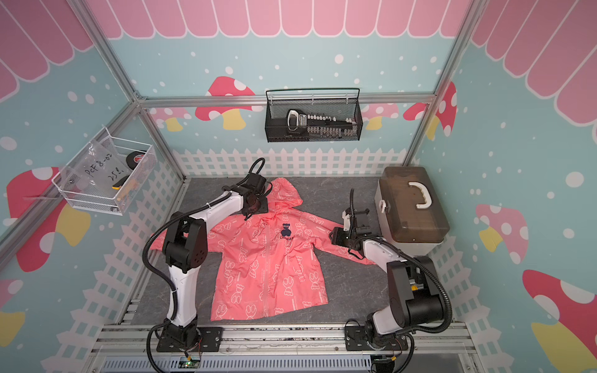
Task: Unzip the jacket
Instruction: Flatten out the jacket at the center of the board.
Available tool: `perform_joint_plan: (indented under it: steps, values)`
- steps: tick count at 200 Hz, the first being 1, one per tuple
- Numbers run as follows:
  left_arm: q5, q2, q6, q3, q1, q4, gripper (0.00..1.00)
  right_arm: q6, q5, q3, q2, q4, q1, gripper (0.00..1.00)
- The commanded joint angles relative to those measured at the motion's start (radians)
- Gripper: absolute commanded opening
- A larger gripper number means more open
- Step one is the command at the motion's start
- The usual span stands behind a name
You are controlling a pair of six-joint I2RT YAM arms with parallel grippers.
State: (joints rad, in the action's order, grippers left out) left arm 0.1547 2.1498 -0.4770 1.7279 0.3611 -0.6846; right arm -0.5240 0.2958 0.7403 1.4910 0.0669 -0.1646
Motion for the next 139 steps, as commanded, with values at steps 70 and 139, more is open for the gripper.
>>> perform_joint_plan:
  steps: [70, 139]
  values:
    - [-0.149, 0.054, -0.086, 0.047, -0.054, 0.198, 0.14, 0.021, 0.014, -0.045, -0.026, -0.001, -0.005, 0.52]
    - [0.000, 0.050, 0.135, 0.189, -0.062, 0.190, 0.00, 0.021, 0.022, -0.033, -0.006, 0.004, -0.005, 0.51]
